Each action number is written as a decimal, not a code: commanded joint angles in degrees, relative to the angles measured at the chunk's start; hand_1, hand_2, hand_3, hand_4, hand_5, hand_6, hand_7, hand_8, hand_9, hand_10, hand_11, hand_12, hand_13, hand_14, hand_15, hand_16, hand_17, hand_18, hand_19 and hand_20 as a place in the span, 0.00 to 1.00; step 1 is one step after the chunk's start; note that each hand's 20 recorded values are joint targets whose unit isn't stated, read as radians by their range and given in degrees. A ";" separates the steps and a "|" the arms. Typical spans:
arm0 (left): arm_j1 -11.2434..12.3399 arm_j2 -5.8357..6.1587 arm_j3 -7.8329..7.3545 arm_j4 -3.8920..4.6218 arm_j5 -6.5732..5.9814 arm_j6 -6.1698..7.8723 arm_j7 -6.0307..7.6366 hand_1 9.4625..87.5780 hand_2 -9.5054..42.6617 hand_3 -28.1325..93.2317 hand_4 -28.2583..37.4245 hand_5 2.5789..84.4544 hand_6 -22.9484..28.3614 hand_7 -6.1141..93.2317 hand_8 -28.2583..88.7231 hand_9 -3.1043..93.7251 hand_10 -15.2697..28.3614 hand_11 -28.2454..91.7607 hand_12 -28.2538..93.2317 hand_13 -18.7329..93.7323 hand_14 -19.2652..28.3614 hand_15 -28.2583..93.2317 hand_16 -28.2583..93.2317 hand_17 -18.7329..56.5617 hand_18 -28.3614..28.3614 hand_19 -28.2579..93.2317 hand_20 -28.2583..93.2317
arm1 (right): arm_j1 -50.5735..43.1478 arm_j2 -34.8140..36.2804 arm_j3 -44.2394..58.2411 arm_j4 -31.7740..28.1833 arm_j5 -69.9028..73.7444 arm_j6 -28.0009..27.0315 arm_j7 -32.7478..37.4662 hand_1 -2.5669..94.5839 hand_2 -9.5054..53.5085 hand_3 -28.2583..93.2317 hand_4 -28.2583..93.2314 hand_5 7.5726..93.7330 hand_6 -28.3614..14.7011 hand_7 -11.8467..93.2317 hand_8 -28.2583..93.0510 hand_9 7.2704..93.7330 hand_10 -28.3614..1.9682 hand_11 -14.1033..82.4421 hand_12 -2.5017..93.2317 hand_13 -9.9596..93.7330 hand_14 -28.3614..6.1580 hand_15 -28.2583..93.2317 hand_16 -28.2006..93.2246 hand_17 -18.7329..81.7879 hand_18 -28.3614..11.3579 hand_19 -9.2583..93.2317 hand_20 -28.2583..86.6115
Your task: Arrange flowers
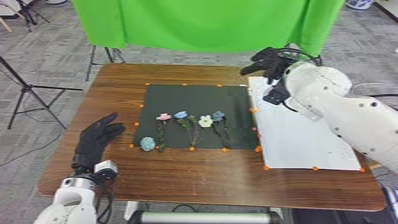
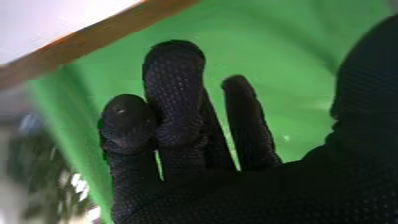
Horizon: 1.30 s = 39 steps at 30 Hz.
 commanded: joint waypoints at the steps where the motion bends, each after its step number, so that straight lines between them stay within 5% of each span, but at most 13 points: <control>1: 1.48 -0.63 1.27 1.37 0.13 -1.27 -1.73 0.14 0.10 0.86 0.00 0.55 0.48 0.20 0.18 0.55 0.66 0.41 0.34 0.54 0.76 0.43 0.22 0.38 0.71 0.27 0.38 | -1.20 1.54 -0.89 7.72 -18.11 -8.31 3.45 0.27 0.00 0.76 0.10 0.36 0.55 0.16 0.19 0.43 0.26 0.20 0.21 0.79 0.48 0.76 0.45 0.66 0.20 0.98 0.65; 24: 1.27 -0.36 1.56 1.46 0.30 -1.95 -2.64 0.15 0.10 0.85 0.00 0.55 0.48 0.20 0.18 0.55 0.66 0.41 0.34 0.54 0.76 0.43 0.22 0.38 0.71 0.27 0.38 | -8.36 1.49 -1.00 14.34 -25.09 -4.95 6.02 0.34 0.00 0.80 0.09 0.41 0.67 0.22 0.17 0.50 0.33 0.21 0.21 0.81 0.52 0.77 0.43 0.67 0.21 1.00 0.63; 29: 1.12 -0.37 1.56 1.50 0.30 -1.95 -2.68 0.14 0.10 0.86 0.00 0.55 0.48 0.20 0.18 0.55 0.66 0.41 0.34 0.54 0.76 0.43 0.22 0.38 0.71 0.27 0.38 | -8.95 2.23 -5.17 15.59 -29.14 12.57 3.75 0.43 0.00 0.81 0.08 0.55 0.71 0.26 0.15 0.63 0.45 0.27 0.20 0.87 0.61 0.77 0.44 0.72 0.27 1.00 0.65; 31: 1.21 -0.41 1.55 1.46 0.20 -1.74 -2.48 0.14 0.10 0.85 0.00 0.55 0.48 0.20 0.18 0.55 0.66 0.41 0.34 0.54 0.76 0.43 0.22 0.38 0.71 0.27 0.38 | -8.78 2.38 -6.26 15.72 -29.64 18.47 2.80 0.53 0.00 0.78 0.06 0.69 0.69 0.29 0.23 0.76 0.52 0.30 0.21 0.92 0.68 0.76 0.45 0.77 0.30 1.00 0.68; 33: 1.20 -0.46 1.57 1.46 0.26 -1.63 -2.29 0.15 0.11 0.85 0.00 0.55 0.48 0.20 0.18 0.55 0.66 0.41 0.34 0.54 0.76 0.43 0.22 0.38 0.71 0.27 0.38 | -8.82 2.66 -6.40 15.11 -30.32 21.75 2.07 0.58 0.01 0.77 0.06 0.78 0.70 0.31 0.26 0.86 0.55 0.28 0.28 0.95 0.72 0.75 0.46 0.80 0.33 1.00 0.70; 39: 1.57 -0.60 1.44 1.02 0.11 -1.45 -1.79 0.15 0.11 0.85 0.00 0.55 0.48 0.20 0.18 0.55 0.65 0.41 0.34 0.54 0.76 0.43 0.22 0.38 0.71 0.27 0.38 | -15.78 2.94 4.92 6.13 -27.28 26.41 2.69 0.61 0.00 0.77 0.05 0.83 0.69 0.31 0.26 0.92 0.57 0.27 0.31 0.97 0.74 0.75 0.46 0.82 0.34 1.00 0.71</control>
